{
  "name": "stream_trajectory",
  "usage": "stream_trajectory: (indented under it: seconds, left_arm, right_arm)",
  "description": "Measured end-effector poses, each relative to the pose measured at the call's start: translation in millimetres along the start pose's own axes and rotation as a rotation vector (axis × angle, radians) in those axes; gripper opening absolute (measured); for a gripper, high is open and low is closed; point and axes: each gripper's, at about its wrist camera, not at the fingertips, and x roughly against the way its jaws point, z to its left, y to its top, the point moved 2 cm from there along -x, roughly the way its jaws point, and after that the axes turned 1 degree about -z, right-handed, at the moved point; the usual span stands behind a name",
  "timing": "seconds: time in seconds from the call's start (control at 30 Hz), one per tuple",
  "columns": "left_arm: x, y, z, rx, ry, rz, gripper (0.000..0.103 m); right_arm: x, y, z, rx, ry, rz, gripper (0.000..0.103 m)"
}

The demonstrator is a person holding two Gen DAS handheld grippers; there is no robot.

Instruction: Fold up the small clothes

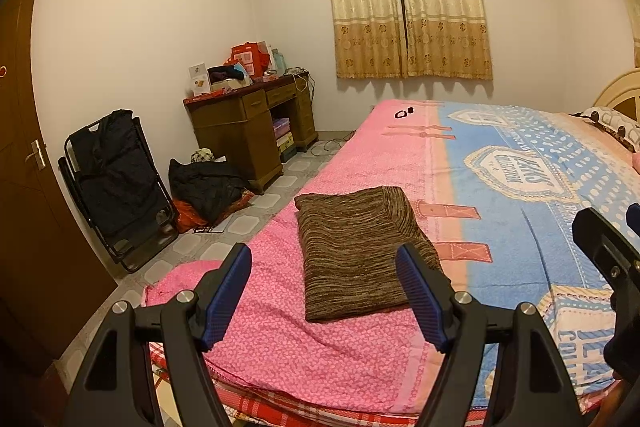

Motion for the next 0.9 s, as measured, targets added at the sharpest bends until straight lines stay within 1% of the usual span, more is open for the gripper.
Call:
stream_trajectory:
  seconds: [0.27, 0.9]
  left_arm:
    - [-2.7, -3.6, -3.1, 0.0, -0.006, 0.022, 0.076]
    - [-3.4, -3.8, 1.8, 0.003, 0.0, 0.031, 0.076]
  right_arm:
    - [-2.6, -1.3, 1.3, 0.005, 0.005, 0.009, 0.103]
    - [-6.1, -4.2, 0.9, -0.004, 0.009, 0.021, 0.103]
